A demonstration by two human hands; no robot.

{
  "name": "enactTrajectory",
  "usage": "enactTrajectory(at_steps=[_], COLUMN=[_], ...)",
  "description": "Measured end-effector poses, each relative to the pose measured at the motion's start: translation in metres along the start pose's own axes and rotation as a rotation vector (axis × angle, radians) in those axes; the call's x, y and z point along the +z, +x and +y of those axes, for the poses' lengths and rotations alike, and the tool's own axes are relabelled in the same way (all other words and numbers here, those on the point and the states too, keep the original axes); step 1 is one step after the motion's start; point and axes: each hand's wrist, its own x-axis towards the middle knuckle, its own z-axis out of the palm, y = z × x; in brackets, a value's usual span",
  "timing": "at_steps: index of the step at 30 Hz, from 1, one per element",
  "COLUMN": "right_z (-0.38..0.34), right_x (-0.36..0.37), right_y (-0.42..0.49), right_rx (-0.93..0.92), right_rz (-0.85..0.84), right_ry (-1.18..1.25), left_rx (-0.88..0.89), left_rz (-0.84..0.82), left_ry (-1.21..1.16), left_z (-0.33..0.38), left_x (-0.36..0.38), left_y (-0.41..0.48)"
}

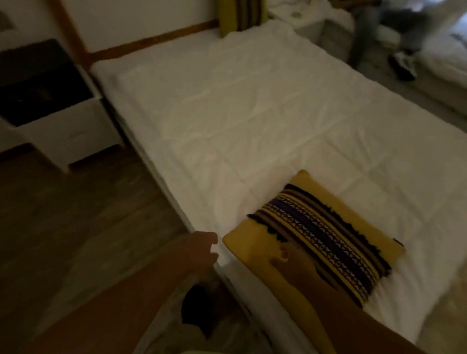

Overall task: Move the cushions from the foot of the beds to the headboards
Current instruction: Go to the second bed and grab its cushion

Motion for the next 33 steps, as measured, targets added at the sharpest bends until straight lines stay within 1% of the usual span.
enactTrajectory(at_steps=[4,7,11,15,19,21,24,29,33], right_z=[0.027,0.054,0.082,0.113,0.148,0.167,0.193,0.225,0.243], right_x=[-0.028,-0.039,-0.044,-0.046,-0.051,-0.057,-0.065,-0.062,-0.050], right_y=[0.002,-0.004,-0.007,-0.003,0.003,0.008,0.017,0.032,0.049], right_rx=[0.191,0.319,0.428,0.452,0.490,0.499,0.510,0.587,0.632], right_rz=[0.129,0.176,0.249,0.293,0.285,0.310,0.334,0.354,0.361], right_ry=[0.132,0.247,0.406,0.486,0.550,0.581,0.588,0.627,0.653], left_rx=[0.144,0.183,0.276,0.331,0.335,0.313,0.263,0.271,0.230], left_rz=[-0.056,-0.128,-0.196,-0.252,-0.272,-0.266,-0.269,-0.292,-0.342], left_ry=[0.101,0.182,0.231,0.271,0.332,0.354,0.319,0.325,0.245], left_z=[0.017,0.044,0.092,0.137,0.173,0.185,0.197,0.194,0.183], left_x=[-0.035,-0.051,-0.053,-0.040,-0.027,-0.021,-0.012,0.003,0.012], left_y=[0.056,0.091,0.133,0.164,0.190,0.205,0.224,0.259,0.285])
